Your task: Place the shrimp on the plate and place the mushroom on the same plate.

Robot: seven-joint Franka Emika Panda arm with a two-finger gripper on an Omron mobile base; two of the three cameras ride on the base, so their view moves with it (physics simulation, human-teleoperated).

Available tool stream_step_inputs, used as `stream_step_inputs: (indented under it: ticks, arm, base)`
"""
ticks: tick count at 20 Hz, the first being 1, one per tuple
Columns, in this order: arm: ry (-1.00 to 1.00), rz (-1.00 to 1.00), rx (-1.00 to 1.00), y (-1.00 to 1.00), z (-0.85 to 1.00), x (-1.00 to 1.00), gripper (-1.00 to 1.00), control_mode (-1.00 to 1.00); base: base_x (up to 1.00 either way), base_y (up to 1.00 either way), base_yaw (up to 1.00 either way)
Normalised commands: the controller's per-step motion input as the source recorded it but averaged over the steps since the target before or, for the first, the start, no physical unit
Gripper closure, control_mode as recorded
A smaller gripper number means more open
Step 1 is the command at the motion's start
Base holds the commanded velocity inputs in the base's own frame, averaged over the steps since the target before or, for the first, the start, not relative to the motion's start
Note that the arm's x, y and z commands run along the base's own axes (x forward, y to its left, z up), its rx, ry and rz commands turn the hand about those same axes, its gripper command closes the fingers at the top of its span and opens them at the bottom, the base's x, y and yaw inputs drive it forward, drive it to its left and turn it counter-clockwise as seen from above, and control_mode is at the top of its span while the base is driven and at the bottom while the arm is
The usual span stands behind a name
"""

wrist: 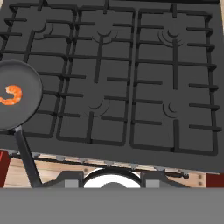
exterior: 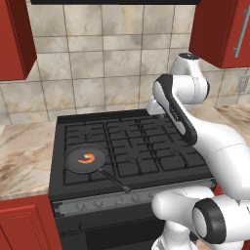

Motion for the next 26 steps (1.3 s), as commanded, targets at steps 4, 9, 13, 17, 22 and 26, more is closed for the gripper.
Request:
stream_step_inputs:
  ticks: [4, 9, 13, 17, 22, 26]
  arm:
    - [0.01, 0.0, 0.0, 0.0, 0.0, 0.0, -1.0, -1.0]
    - [0.0, 0.0, 0.0, 0.0, 0.0, 0.0, -1.0, -1.0]
    - [0.0, 0.0, 0.0, 0.25, -0.24, 0.0, -1.0, -1.0]
    - [0.03, 0.0, 0.0, 0.62, -0.5, 0.0, -1.0, -1.0]
    - [0.04, 0.0, 0.0, 0.73, -0.48, 0.01, -1.0, -1.0]
    - [0.03, 0.0, 0.0, 0.64, -0.29, 0.05, -1.0, -1.0]
  base:
    - [0.0, 0.0, 0.0]
    - [0.0, 0.0, 0.0]
    - [0.0, 0.0, 0.0]
    - [0.0, 0.0, 0.0]
    - [0.0, 0.0, 0.0]
    - [0.0, 0.0, 0.0]
